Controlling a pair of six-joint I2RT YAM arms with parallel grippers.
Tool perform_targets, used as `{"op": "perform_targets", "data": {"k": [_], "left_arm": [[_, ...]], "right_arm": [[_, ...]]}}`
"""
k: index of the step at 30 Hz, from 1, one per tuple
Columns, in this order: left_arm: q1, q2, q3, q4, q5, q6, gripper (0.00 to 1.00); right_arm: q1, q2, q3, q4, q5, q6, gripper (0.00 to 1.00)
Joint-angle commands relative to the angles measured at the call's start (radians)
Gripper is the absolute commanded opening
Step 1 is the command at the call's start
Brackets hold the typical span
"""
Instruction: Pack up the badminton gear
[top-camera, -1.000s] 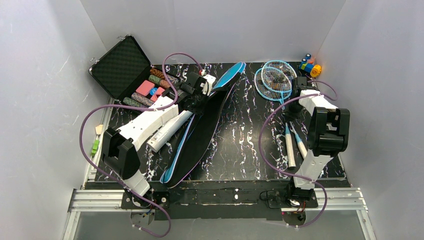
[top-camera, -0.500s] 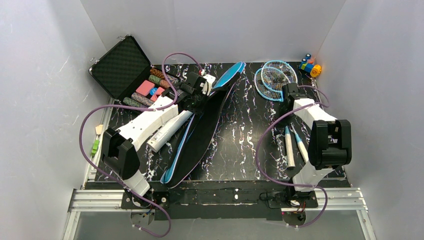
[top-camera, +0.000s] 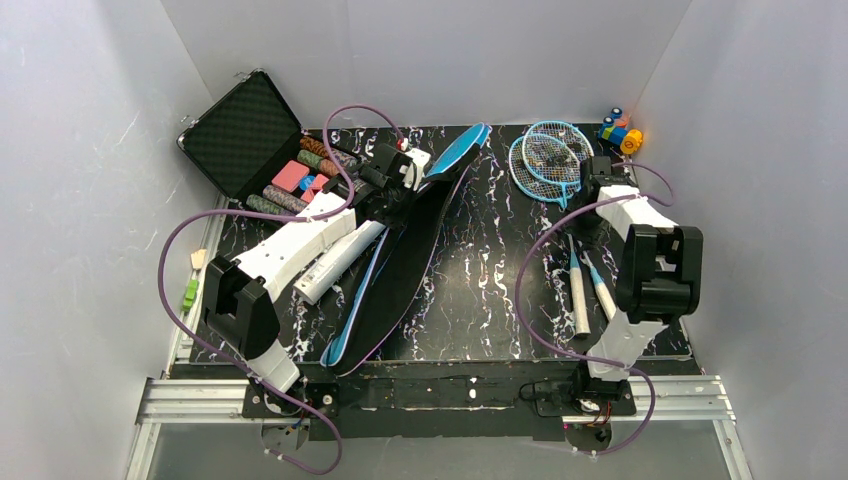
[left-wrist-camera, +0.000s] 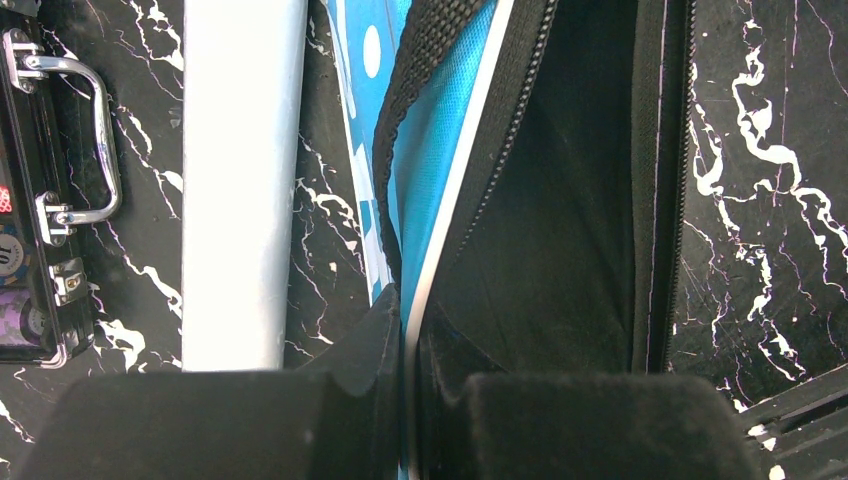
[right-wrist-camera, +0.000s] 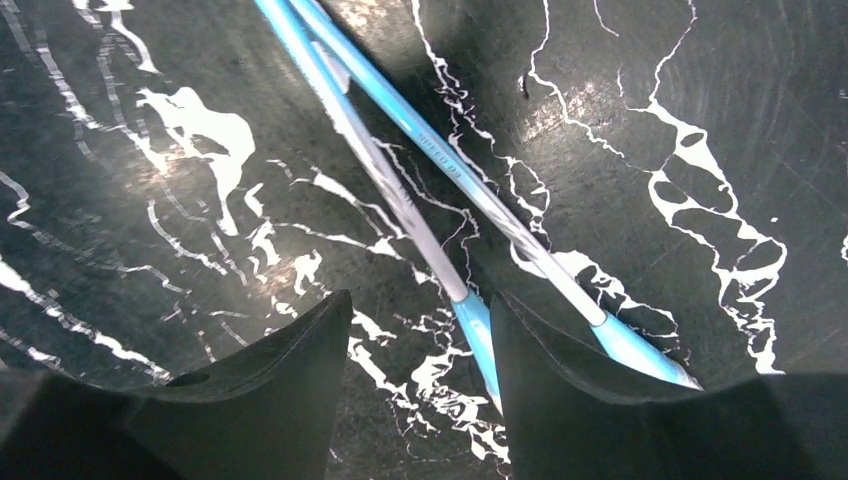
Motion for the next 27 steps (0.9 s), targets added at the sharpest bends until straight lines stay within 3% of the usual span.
{"op": "perform_targets", "data": {"k": [1,14,16,20,22,27], "left_arm": [[0.007,-0.081,0.027,0.022,0.004,-0.001,0.00],[0.009,-0.080,0.032,0.024,0.009,-0.001,0.00],[0.009,-0.079,0.032,0.022,0.007,0.001,0.00],[0.011,-0.079,0.032,0.022,0.004,0.002,0.00],[0.012,-0.078,0.034,0.022,0.005,0.002,0.00],[0.011,-0.075,0.043,0.017,0.010,-0.001,0.00]], "right_arm": [[-0.011,0.050,0.030,0.008,0.006,-0.011,0.60],[-0.021,0.140,0.046,0.013,-0.020,-0.013,0.56],[-0.022,0.140,0.036,0.023,-0.022,-0.012,0.48],[-0.022,0.106,0.008,0.043,-0.003,-0.011,0.12],[-0.022,0.080,-0.001,0.050,0.005,-0.012,0.03],[-0.017,-0.003,-0.041,0.090,0.007,-0.026,0.01]]}}
